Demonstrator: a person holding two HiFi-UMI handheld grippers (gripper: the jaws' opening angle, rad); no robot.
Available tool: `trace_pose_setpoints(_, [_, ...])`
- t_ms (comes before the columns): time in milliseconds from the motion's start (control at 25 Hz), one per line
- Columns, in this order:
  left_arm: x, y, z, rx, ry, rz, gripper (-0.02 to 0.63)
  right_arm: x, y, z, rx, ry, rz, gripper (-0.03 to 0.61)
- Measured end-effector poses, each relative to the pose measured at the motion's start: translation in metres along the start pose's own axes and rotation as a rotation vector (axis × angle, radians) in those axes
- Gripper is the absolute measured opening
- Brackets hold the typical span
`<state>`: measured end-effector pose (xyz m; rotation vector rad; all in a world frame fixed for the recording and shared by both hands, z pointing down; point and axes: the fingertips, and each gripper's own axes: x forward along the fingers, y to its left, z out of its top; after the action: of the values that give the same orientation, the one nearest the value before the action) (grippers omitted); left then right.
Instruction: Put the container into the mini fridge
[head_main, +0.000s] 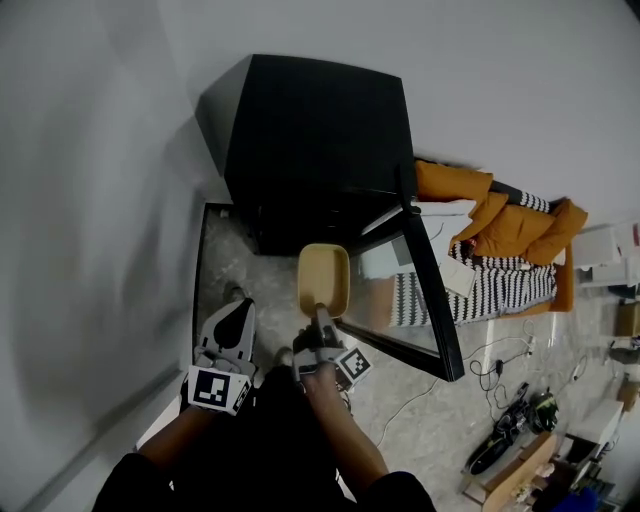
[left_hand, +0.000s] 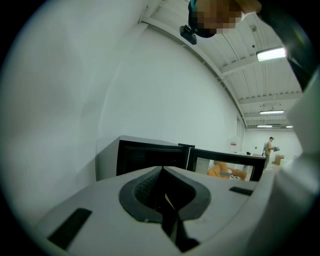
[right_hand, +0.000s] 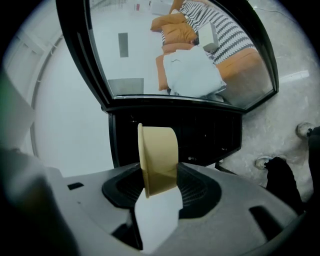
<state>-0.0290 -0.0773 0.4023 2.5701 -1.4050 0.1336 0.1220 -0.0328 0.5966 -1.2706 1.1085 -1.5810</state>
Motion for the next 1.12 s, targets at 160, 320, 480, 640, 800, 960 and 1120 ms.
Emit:
trace_pose_setpoints(160, [0.017,0.009,-0.006,-0.001,-0.001,-0.032,0.005,0.023,-0.015,0.002,0.008,-0.016,-0.010,0.179])
trace_pose_setpoints(320, [0.033,0.017,-0.020,0.001,-0.002,-0.055,0.005,0.044,-0.030,0.008,0.015,-0.042,-0.013,0.179])
trace_pose_setpoints(480, [0.045,0.020,-0.040,0.007,0.009,-0.065,0.005,0.065,-0.051,0.018,0.009,-0.051,-0.023,0.179])
trace_pose_setpoints(640, [0.054,0.023,-0.058,-0.008,0.025,-0.070,0.005,0.085,-0.080,0.028,0.015,-0.065,-0.043,0.179])
trace_pose_setpoints(800, [0.064,0.026,-0.071,-0.011,0.009,-0.064,0.005,0.101,-0.103,0.033,0.046,-0.075,-0.047,0.179])
trace_pose_setpoints(960, [0.075,0.029,-0.088,-0.020,0.004,-0.065,0.005,0.117,-0.124,0.037,0.033,-0.068,-0.064,0.179])
trace_pose_setpoints(1120, [0.084,0.033,-0.107,-0.022,0.004,-0.069,0.005,0.135,-0.148,0.043,0.032,-0.075,-0.067,0.179])
